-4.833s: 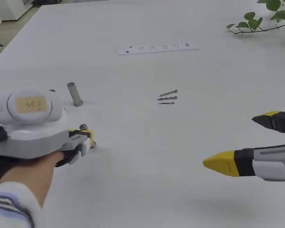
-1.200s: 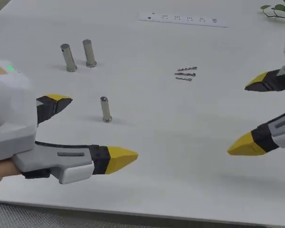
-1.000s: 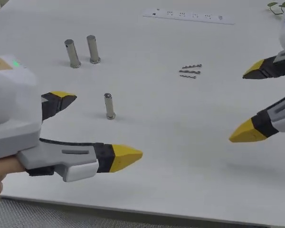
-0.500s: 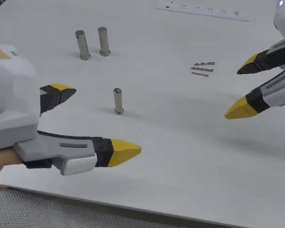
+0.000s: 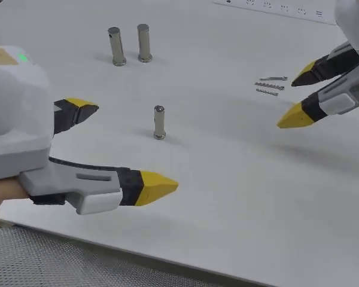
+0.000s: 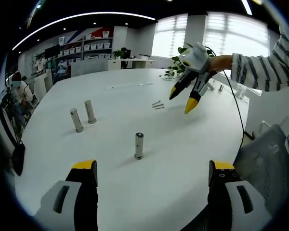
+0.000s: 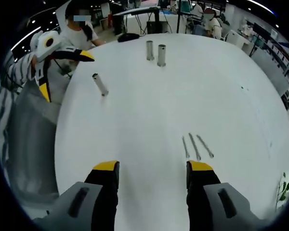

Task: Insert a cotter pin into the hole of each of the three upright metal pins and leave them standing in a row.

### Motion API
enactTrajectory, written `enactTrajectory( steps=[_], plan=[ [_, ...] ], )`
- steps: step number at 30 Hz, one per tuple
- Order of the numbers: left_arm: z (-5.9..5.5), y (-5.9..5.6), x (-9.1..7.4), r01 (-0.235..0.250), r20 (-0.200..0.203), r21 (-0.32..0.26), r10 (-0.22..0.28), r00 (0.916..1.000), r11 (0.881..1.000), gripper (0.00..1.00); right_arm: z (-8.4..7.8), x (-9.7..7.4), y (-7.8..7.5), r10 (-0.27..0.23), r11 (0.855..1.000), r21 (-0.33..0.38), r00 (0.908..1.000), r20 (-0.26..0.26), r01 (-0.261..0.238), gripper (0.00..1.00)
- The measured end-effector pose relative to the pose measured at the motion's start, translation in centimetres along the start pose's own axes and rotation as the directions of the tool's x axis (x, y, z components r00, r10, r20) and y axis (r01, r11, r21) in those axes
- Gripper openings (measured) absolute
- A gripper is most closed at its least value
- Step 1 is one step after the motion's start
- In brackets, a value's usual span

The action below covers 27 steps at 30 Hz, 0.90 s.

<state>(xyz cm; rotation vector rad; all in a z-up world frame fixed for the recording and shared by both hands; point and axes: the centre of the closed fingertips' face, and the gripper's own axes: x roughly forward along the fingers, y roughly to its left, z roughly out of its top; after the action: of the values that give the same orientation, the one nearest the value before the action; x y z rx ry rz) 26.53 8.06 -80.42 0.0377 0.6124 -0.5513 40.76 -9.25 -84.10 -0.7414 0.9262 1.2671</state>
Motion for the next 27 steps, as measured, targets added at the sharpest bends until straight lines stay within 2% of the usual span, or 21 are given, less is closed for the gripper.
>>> enactTrajectory(
  steps=[5,8,14,18,27],
  plan=[
    [-0.2,0.4,-0.1,-0.004,-0.006,-0.014,0.004,1.0000,1.000,0.93,0.2,0.8,-0.4,0.009,1.000,-0.017,0.9998,-0.019,-0.009,0.56],
    [-0.2,0.5,-0.1,-0.014,-0.009,-0.018,0.014,0.9999,1.000,0.94,0.1,1.3,-0.5,0.021,1.000,-0.022,0.9989,-0.041,-0.022,0.50],
    [-0.2,0.5,-0.2,-0.020,-0.006,-0.039,0.020,0.9998,0.999,0.94,0.3,1.4,-0.7,0.030,0.999,-0.017,0.9985,-0.046,-0.031,0.44],
    [0.1,0.6,-0.2,0.000,0.016,-0.083,0.001,0.9999,0.997,0.96,0.3,2.3,-1.5,0.024,0.999,-0.036,0.9973,-0.069,-0.027,0.43],
    [0.2,1.0,0.1,0.005,0.005,-0.072,-0.004,1.0000,0.997,0.96,0.1,2.7,-1.8,0.027,0.999,-0.035,0.9959,-0.086,-0.030,0.42]
  ],
)
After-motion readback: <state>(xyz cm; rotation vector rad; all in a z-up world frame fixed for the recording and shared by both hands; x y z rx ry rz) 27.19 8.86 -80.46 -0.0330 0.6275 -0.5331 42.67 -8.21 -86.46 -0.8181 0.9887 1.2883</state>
